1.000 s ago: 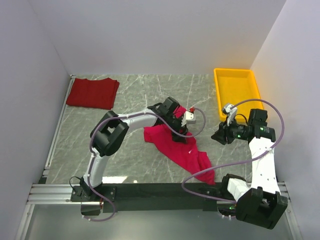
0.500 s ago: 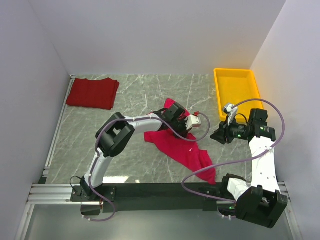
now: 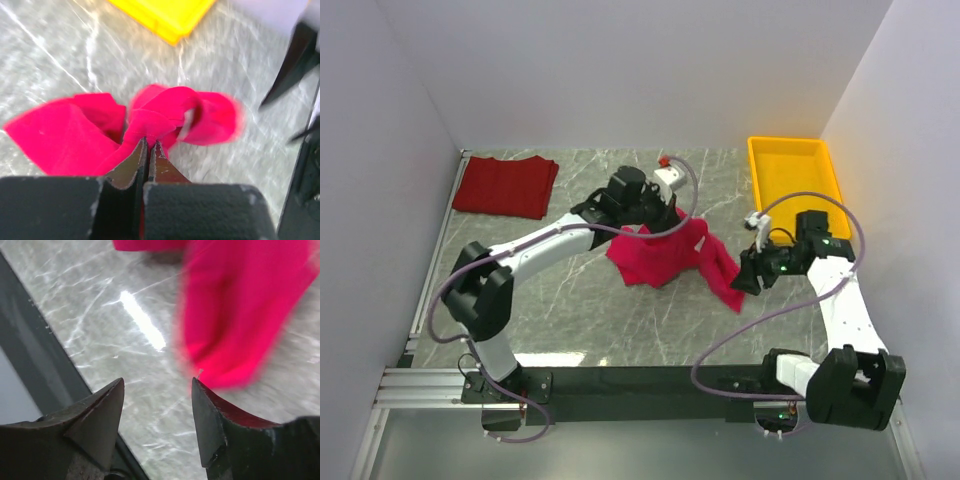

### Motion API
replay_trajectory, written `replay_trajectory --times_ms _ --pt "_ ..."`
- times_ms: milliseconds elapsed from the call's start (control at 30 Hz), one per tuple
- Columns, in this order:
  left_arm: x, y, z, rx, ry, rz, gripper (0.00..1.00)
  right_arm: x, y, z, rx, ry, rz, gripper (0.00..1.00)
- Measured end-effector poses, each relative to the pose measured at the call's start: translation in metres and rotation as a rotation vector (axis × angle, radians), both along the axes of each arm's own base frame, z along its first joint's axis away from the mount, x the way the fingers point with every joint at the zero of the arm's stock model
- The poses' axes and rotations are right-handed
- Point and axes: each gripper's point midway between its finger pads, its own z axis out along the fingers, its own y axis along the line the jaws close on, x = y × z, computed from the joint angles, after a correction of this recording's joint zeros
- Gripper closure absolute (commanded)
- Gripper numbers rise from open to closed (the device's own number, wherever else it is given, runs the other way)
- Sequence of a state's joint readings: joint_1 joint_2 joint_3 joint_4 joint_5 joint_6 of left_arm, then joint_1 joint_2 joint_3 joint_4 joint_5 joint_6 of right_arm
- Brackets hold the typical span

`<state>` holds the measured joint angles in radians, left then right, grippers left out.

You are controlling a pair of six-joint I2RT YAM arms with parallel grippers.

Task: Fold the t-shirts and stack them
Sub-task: Flatten the tshirt out

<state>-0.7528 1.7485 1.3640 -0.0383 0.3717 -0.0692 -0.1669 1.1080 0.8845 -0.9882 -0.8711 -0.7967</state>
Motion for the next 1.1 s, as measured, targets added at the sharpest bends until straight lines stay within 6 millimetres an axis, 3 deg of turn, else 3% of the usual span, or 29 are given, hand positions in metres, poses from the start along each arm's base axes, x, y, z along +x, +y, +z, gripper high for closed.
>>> replay_trajectory --times_ms 100,200,433,667,767,900,967,1100 --pt "0.007 0.008 0.025 -0.061 0.006 0.062 0.99 -0.004 0.013 -0.006 -0.036 0.035 0.039 0.34" --pt "0.008 0.016 0.023 -0.076 0.050 0.103 0.99 0.006 0.019 -0.003 -0.079 0.001 0.009 0.29" --pt "0.006 0.028 0.009 -0.086 0.155 0.162 0.99 0.057 0.039 0.013 -0.121 -0.160 -0.104 0.25" --pt "0.002 0.035 0.028 -0.128 0.161 0.181 0.99 0.109 0.070 0.002 -0.091 -0.065 -0.204 0.32" --pt "0.000 0.038 0.035 -0.140 0.155 0.184 0.99 0.117 0.080 0.001 -0.064 -0.023 -0.231 0.35" --pt "-0.003 0.041 0.036 -0.145 0.161 0.190 0.99 0.120 0.095 0.020 0.004 -0.004 -0.241 0.42" --pt "-0.004 0.043 0.032 -0.140 0.167 0.193 0.99 0.124 0.105 0.040 0.057 -0.014 -0.233 0.42" --pt "-0.004 0.047 0.025 -0.128 0.183 0.205 0.99 0.124 0.121 0.063 0.118 -0.023 -0.206 0.41"
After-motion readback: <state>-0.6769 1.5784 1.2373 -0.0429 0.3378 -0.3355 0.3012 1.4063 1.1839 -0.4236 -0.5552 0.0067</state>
